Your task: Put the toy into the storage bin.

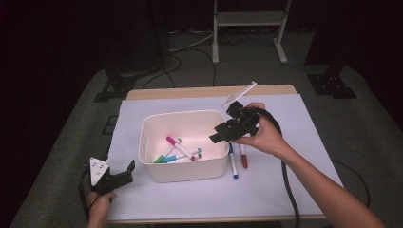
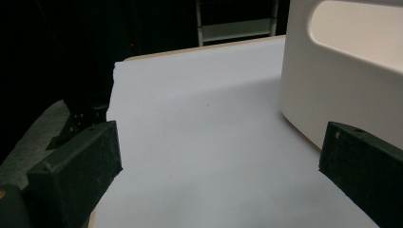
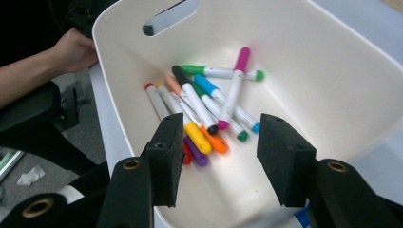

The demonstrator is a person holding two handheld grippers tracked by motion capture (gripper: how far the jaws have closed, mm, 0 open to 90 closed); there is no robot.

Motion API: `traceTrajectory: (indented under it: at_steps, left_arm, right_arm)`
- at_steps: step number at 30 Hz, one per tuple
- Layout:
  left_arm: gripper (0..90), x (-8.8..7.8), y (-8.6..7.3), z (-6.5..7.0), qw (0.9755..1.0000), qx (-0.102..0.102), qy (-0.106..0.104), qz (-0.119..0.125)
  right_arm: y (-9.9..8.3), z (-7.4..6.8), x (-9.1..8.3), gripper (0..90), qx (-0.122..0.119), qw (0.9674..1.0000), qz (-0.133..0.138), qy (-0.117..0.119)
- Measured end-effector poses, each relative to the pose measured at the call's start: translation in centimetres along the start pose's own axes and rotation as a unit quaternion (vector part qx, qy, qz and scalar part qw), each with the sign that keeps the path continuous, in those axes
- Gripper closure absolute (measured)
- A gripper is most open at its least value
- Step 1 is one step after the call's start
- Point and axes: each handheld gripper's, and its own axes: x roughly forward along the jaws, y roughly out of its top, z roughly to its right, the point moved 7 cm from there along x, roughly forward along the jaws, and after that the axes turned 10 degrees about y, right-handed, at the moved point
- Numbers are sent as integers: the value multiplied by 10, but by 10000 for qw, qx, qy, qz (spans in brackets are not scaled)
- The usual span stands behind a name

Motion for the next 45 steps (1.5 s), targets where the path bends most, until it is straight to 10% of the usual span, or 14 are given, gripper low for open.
traceTrajectory:
  at_steps: [17,45]
  left_arm:
    - [0,0,0,0,10000,10,4,8]
    - [0,0,0,0,10000,16,3,10]
  right_arm:
    - [-42,30,-46,490,471,9969,402,-490]
    - [-114,82,6,479,1095,9900,38,-886]
